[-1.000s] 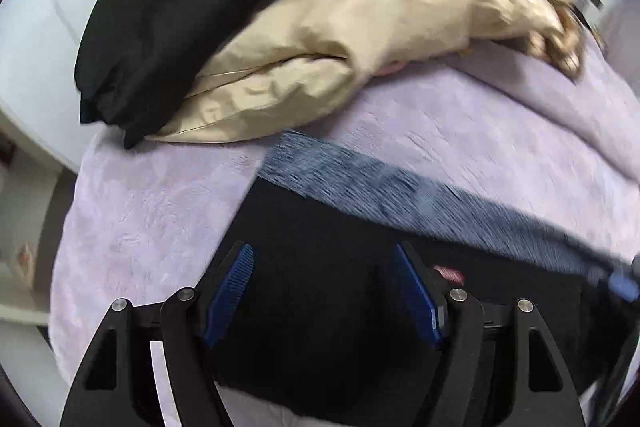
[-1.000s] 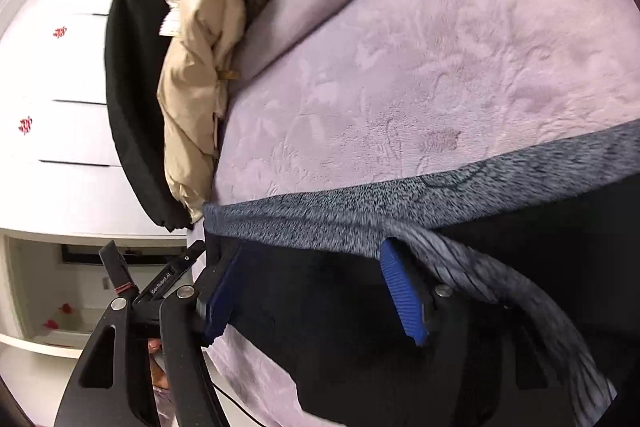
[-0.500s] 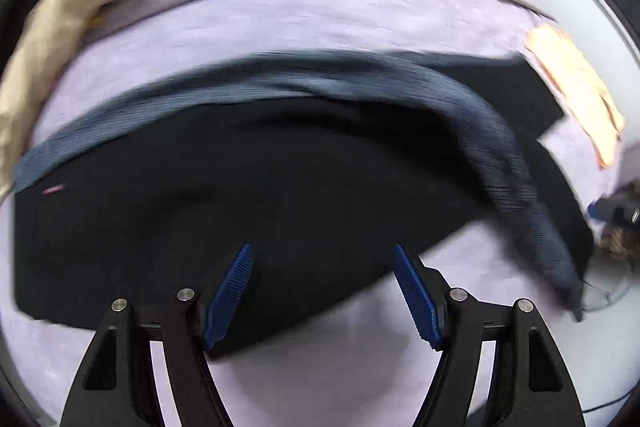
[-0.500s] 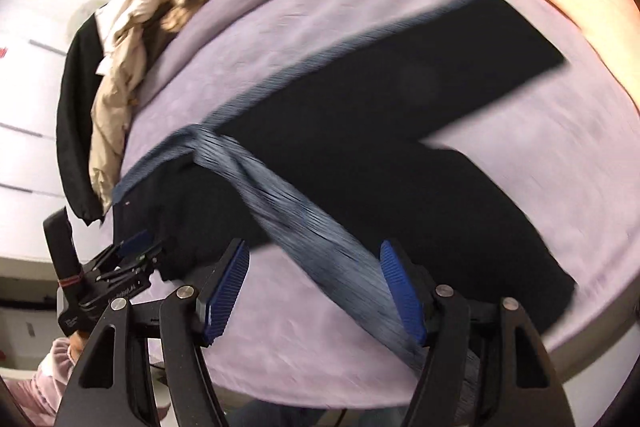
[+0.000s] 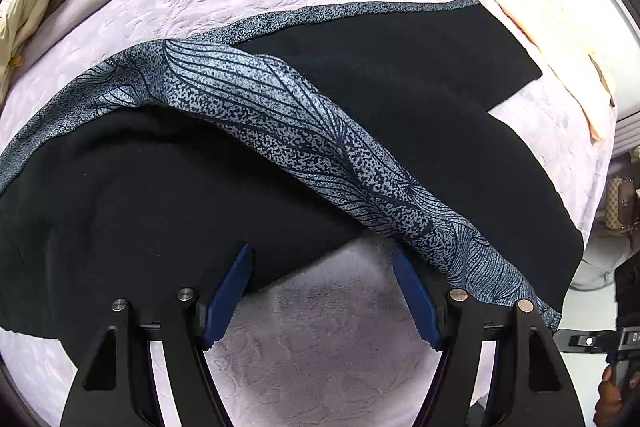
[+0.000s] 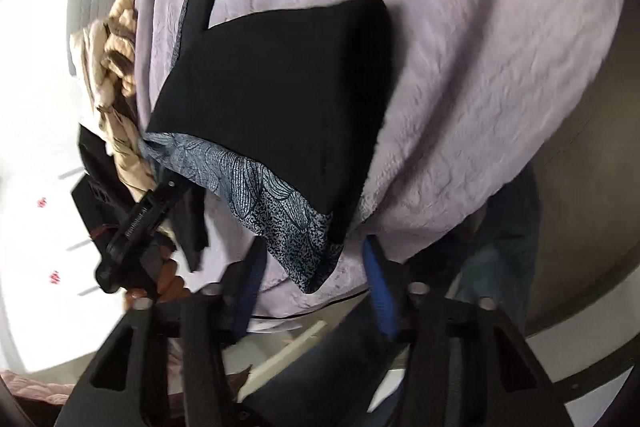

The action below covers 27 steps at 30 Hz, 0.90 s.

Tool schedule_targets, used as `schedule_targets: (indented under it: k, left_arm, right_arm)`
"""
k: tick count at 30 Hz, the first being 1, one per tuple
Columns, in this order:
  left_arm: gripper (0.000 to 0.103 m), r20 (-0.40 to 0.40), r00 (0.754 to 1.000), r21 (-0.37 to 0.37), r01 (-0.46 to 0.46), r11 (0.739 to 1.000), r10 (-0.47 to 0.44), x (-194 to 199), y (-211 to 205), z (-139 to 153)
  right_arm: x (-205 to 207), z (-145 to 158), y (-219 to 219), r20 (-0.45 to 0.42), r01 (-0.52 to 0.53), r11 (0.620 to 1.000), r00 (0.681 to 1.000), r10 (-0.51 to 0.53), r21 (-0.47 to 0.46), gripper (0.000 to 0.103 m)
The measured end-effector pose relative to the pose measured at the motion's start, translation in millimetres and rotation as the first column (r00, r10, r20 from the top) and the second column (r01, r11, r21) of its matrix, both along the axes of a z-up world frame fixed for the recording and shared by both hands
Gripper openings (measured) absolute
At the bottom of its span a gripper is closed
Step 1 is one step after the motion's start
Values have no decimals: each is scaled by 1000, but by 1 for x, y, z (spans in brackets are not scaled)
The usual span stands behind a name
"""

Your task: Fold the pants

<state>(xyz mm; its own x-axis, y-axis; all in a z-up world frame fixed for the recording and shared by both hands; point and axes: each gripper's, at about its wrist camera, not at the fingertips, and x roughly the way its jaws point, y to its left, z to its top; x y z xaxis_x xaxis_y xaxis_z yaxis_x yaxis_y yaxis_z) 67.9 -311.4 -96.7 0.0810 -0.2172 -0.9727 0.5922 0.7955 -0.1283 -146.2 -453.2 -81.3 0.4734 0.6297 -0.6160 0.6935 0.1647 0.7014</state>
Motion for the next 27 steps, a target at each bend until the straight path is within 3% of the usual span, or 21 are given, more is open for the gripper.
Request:
schedule_targets:
  k: [2,5,8,13,16,19,22,24,26,27]
  left_arm:
    - [74,2,1000,14,6,1000,-6,0,-1,-3]
    - [74,-5,1000,23,4,1000,-4,0,-5,-3]
    - [74,-46,998,-30,-34,999,32,11,-14,5]
    - [74,25,996,-87,-80,993,82,49,-50,29]
    - [74,84,990,-112,-107,988,117,80,-73,37]
    - [74,114,981,-103,-148,984,159,115,-91,30]
    - [74,120,972,-81,-193,978,202,138,-100,19]
    - [74,130,965,-70,-219,973,226,149,-98,18]
    - [74,141,960,-72,-236,969,244,153,-97,21]
    - [74,146,959,-65,-237,969,244,151,-95,22]
  right_arm:
    - [0,-5,2,14,23,999,1000,-23,28,12]
    - [7,8,-3,77,59,998,995,-61,27,11]
    - [31,40,-28,185,105,994,977,-104,6,11]
    - [118,93,-94,344,76,992,938,-36,-102,11]
    - [172,105,-135,378,48,984,926,20,-169,11]
    - [221,93,-172,323,12,976,945,60,-218,11]
    - [263,65,-192,223,-85,964,964,143,-251,18]
    - [281,55,-193,150,-144,933,968,202,-329,34]
    - [281,56,-195,169,-133,920,964,207,-368,63]
    - [278,60,-195,187,-125,916,960,209,-382,64]
